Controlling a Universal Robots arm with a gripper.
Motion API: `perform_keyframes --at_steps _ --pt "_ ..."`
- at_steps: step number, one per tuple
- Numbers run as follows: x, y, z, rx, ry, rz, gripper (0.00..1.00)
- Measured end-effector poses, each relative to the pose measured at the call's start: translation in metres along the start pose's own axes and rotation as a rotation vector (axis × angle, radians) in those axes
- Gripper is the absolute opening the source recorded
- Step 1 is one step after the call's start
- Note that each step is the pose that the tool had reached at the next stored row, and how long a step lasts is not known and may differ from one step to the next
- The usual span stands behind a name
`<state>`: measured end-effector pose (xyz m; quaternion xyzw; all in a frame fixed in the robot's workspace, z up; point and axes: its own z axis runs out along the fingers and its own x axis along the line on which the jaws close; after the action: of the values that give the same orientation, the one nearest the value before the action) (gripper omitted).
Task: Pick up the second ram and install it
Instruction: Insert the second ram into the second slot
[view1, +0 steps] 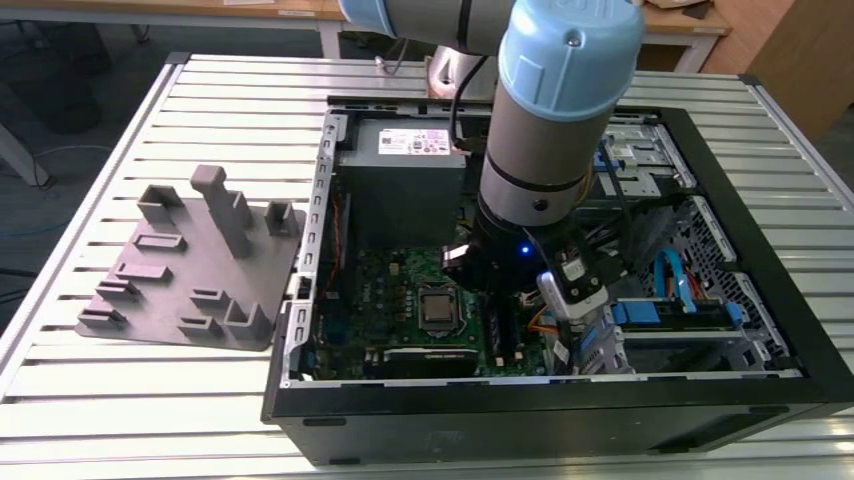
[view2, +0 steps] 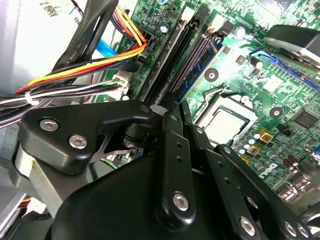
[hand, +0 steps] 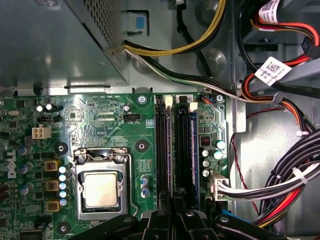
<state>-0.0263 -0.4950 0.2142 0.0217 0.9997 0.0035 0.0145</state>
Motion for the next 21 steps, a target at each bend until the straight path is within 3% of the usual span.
perform_keyframes --at_steps 18,21 --pt "-0.0010 0.0001 -0.0017 -0.0010 0.0006 -0.022 0.11" --pt "-0.0010 0.0004 -0.0011 -0.0058 0.0008 -0.024 0.11"
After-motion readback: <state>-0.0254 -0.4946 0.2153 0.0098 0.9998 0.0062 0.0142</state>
